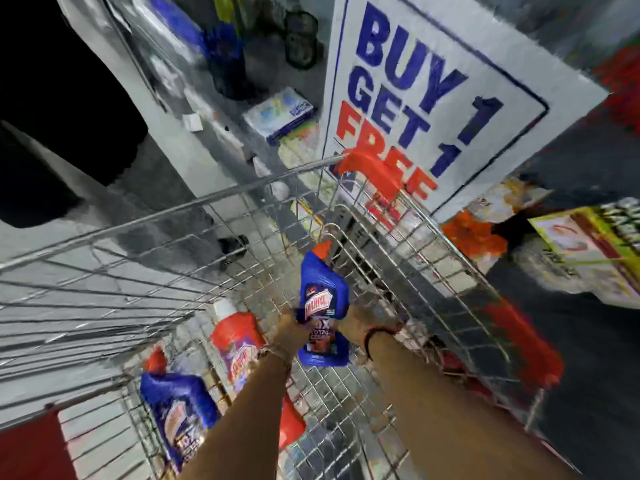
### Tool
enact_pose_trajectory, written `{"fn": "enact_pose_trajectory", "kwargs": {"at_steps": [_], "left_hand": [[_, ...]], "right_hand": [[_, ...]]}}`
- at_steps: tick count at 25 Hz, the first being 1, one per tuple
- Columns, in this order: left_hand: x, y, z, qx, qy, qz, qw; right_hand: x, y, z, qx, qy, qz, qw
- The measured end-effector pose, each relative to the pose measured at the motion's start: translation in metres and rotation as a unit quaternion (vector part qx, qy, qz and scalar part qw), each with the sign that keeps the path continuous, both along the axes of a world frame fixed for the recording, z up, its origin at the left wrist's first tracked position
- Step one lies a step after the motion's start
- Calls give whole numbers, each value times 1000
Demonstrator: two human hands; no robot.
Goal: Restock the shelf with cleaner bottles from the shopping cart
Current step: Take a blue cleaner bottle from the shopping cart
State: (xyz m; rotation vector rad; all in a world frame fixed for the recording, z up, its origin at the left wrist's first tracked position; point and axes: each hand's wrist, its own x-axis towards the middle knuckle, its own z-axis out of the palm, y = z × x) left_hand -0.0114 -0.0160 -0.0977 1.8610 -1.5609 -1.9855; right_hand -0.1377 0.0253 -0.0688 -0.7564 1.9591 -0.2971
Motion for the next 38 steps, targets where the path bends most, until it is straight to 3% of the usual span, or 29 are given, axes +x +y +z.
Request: {"fn": "enact_pose_trajectory", "kwargs": {"at_steps": [5,9,16,19,22,27,30,35,38], "left_hand": [[-3,9,23,13,123,116,986],[-2,24,91,-51,211,109,970],[-54,75,274,-224,317,-9,921],[-98,120,338,-298,352,-104,881],[-165,180,381,-312,398,-186,842],[-281,299,404,-329,417,-284,798],[-320,349,393,-346,396,-281,803],[-342,367,382,-355,377,-242,820],[-325,359,377,-373,367,-235,819]], "right_hand": [[-17,6,25,-16,-65,-30,997],[-31,23,97,-113,-55,-26,992],[-67,121,278,-341,10,-80,937],[-101,190,337,-395,66,-126,907],[-142,273,377,-441,126,-187,869],[-218,406,388,-455,227,-313,802],[-244,447,371,-445,233,-361,786],[-260,445,355,-450,197,-411,768],[-237,434,345,-481,284,-473,682]]}}
